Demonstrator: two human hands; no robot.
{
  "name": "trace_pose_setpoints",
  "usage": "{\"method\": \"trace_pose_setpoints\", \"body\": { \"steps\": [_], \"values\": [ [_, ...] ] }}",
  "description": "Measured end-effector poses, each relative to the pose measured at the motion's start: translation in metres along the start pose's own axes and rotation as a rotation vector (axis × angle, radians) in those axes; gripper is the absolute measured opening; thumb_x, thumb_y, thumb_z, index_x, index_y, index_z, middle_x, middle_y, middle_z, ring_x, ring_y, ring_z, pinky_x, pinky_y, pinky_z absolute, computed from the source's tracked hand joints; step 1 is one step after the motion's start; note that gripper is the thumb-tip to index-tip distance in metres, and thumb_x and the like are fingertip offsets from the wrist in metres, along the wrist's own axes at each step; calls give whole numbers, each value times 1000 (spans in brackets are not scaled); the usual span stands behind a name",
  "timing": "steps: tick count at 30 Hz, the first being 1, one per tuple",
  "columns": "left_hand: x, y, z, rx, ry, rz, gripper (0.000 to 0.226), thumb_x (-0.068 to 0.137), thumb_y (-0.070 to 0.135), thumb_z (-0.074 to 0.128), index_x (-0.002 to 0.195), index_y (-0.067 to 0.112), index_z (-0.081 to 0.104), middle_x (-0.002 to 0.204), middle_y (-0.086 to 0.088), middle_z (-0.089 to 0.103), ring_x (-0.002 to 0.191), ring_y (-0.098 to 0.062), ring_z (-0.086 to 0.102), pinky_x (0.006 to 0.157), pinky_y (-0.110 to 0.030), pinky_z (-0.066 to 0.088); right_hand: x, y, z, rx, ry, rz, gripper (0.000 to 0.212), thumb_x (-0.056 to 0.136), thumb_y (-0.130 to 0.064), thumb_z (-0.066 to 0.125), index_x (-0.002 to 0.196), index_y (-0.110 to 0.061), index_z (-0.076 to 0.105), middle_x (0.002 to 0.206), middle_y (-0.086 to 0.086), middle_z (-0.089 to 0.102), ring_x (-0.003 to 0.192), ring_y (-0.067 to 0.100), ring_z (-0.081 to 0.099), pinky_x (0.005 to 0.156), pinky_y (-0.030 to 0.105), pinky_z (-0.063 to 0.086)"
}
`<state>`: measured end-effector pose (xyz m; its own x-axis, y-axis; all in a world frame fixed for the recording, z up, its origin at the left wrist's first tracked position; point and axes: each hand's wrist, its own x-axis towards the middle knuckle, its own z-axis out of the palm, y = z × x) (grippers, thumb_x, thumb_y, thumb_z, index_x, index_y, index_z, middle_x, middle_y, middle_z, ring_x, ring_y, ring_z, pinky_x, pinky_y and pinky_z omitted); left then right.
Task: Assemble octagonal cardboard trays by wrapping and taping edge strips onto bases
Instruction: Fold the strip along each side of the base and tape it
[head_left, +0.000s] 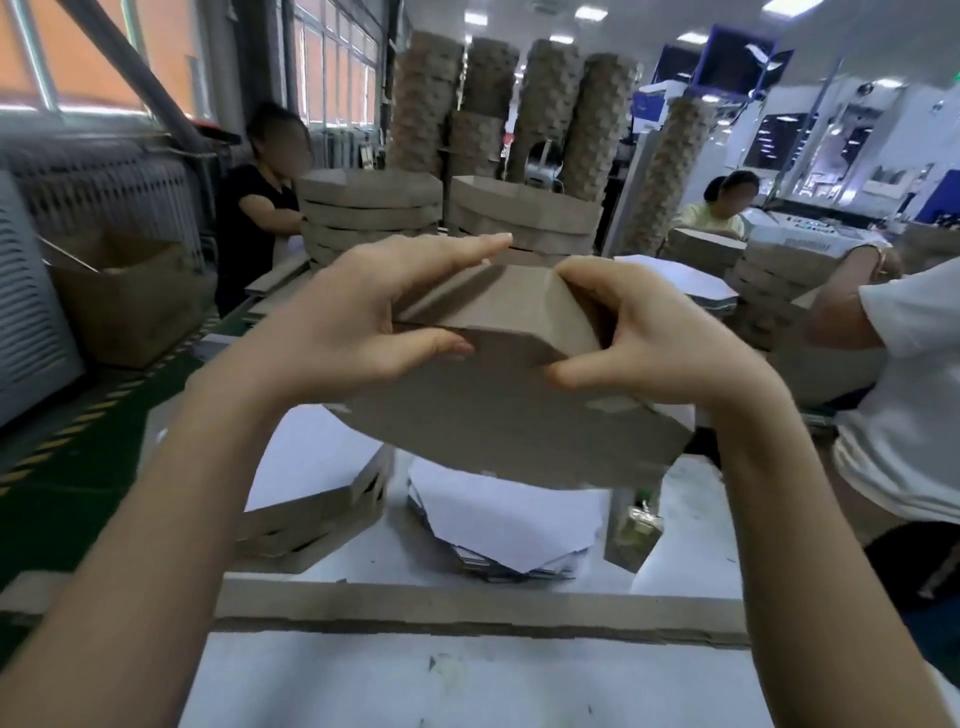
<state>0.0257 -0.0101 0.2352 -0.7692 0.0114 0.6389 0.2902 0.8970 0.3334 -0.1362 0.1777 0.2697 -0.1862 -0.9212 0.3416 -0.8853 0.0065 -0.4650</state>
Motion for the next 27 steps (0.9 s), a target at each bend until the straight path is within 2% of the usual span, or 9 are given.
{"method": "trace_pose_setpoints", "body": {
  "steps": [3,7,9,11,13,16,21,25,27],
  "values": [
    [-21,-26,-13,168,-35,-46,79,80,17,77,148,27,38,134,6,50,122,-16,47,100,-37,41,22,-4,39,-141,36,-54,36,70,-27,80,95,-32,54,85,-18,58,78,0,57,64,19,43],
    [-53,-69,-20,414,-46,-144,73,75,24,79,141,28,48,122,3,53,109,-21,49,90,-38,41,58,7,102,-383,80,-125,41,72,-36,78,92,-34,41,79,-18,49,73,9,49,54,25,35],
    [-70,-89,-16,521,-40,-170,65,75,28,80,134,28,52,124,2,57,112,-21,49,93,-39,36,74,18,132,-454,101,-173,43,74,-35,78,94,-32,40,85,-11,55,79,17,53,55,27,33],
    [-87,-106,-12,602,-29,-186,58,75,29,79,127,27,54,122,1,60,112,-22,52,94,-41,36,88,28,160,-490,129,-219,38,74,-31,80,97,-22,50,93,1,64,85,24,59,60,31,41],
    [-102,-120,-8,671,-16,-189,51,75,26,79,121,24,59,115,-1,63,107,-26,55,90,-43,39,99,36,185,-512,154,-283,38,69,-24,84,93,-12,57,87,7,65,78,28,60,58,31,40],
    [-122,-137,-1,721,-6,-216,44,73,22,82,113,20,64,104,-4,65,96,-30,60,81,-44,44,115,47,219,-512,185,-345,40,58,-15,88,80,-9,55,71,7,60,63,29,56,54,29,31],
    [-149,-162,22,729,-45,-334,41,65,20,87,101,19,67,93,-3,66,87,-28,62,74,-43,46,132,75,269,-544,201,-417,38,49,-9,84,71,-11,53,62,4,51,56,26,51,46,32,38],
    [-164,-182,46,756,-99,-423,35,62,21,88,88,19,65,83,-1,63,77,-25,62,68,-39,45,136,98,303,-544,238,-499,37,60,-8,81,72,-16,47,59,1,45,53,21,44,46,31,32],
    [-171,-190,57,775,-131,-467,33,61,21,87,82,20,62,78,1,60,72,-23,59,65,-36,42,136,107,316,-544,281,-526,38,65,-2,70,75,-20,39,58,0,41,52,19,39,47,32,29]
  ]
}}
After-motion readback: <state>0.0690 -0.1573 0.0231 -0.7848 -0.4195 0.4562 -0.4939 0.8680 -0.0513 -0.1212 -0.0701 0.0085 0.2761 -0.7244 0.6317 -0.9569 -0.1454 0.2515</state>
